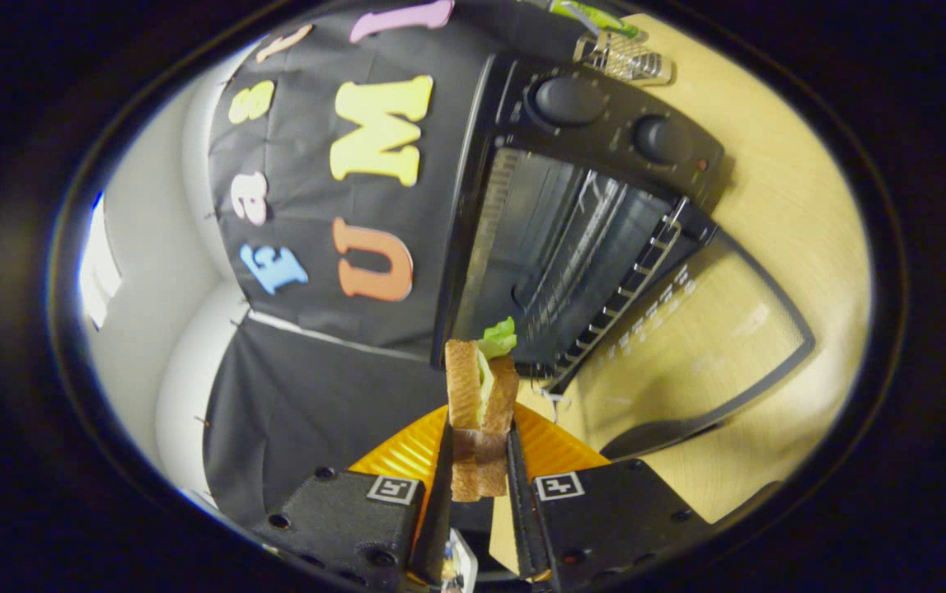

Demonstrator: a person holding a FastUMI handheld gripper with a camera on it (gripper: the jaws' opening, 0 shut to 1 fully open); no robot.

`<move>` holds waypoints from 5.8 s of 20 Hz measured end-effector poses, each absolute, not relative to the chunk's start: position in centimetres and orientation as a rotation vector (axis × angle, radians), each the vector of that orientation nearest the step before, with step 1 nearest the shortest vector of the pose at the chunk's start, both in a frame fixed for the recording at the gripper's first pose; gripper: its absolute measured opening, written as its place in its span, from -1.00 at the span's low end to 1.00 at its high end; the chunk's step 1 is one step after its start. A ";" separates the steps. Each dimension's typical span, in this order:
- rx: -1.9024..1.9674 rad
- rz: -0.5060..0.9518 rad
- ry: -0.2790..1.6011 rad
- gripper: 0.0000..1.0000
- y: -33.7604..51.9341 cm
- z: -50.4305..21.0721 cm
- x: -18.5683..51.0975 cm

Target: Open the toaster oven, put the food inside, and close the toaster oven door.

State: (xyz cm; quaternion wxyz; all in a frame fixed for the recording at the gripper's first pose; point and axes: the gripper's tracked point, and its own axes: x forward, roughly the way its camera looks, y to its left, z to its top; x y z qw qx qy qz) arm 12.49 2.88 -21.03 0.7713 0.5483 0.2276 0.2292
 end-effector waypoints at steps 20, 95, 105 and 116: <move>0.927 0.139 0.392 0.31 3.2 -26.1 22.6; -0.089 -0.015 0.432 0.99 4.2 -33.3 6.0; -0.191 0.019 0.177 1.00 4.6 -29.8 6.5; -0.151 0.005 0.141 1.00 3.9 -24.6 9.1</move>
